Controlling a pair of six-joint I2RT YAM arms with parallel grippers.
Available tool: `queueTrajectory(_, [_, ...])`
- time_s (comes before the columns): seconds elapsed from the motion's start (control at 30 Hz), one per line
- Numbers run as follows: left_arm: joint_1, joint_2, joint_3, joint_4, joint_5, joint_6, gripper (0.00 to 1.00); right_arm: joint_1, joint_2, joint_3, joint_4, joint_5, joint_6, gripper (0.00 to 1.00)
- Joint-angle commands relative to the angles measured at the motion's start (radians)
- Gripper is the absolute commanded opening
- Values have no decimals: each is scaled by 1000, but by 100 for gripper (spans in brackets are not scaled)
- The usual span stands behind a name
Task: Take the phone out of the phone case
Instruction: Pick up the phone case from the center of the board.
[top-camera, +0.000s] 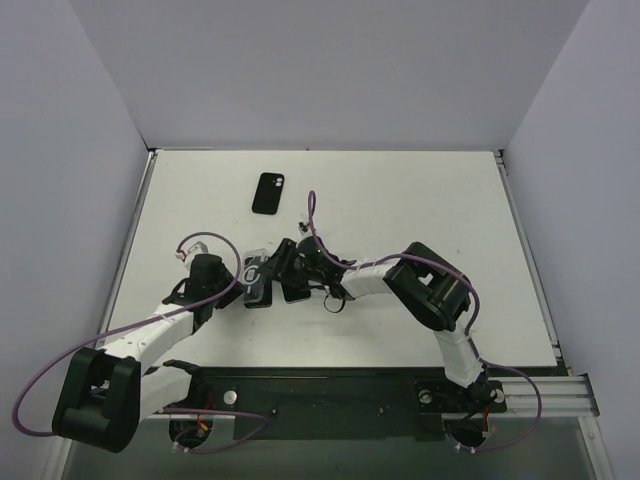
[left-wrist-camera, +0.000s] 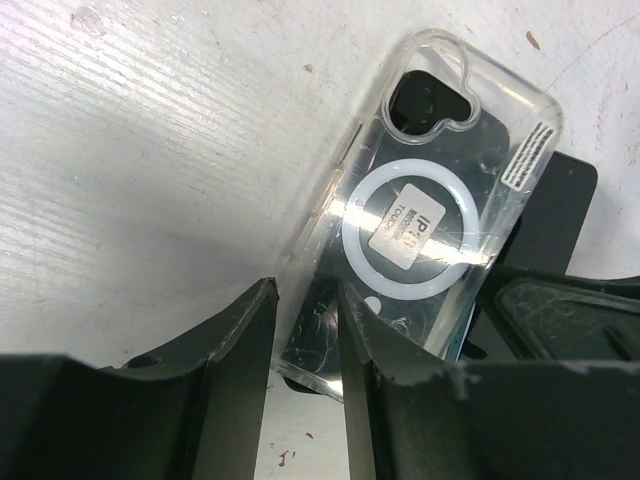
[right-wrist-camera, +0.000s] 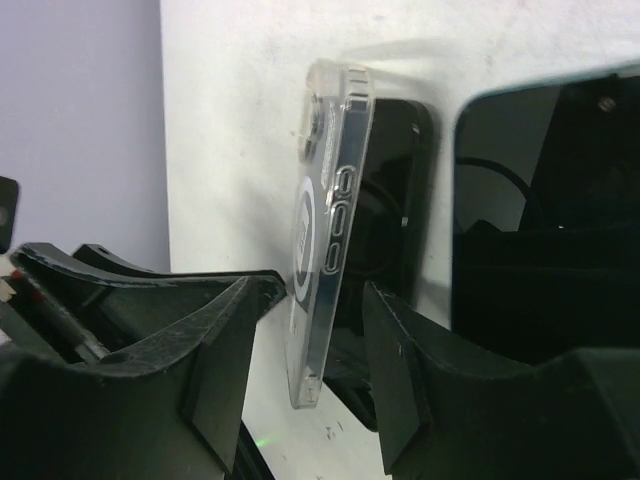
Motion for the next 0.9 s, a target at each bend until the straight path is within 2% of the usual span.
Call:
queueTrajectory(0.0, [11, 13, -12, 18, 9, -10, 41, 12, -71, -51, 25, 18, -18, 42])
queueTrajectory(0.17, [16, 15, -20, 25, 15, -13, 40, 18, -48, -27, 30, -12, -11, 43])
queueTrajectory(0.43, [18, -14, -8, 5, 20, -10, 40, 35, -8, 36, 24, -3, -2, 35])
queueTrajectory(0.7, [22, 1, -14, 25, 34, -12, 40, 34, 24, 53, 48, -26, 20, 36])
queueTrajectory(0.83, [22, -8, -5, 12, 43, -16, 38, 34, 57, 117, 47, -46, 43, 27])
queueTrajectory(0.87, [22, -25, -3, 7, 41, -16, 38, 35, 68, 139, 47, -52, 50, 22])
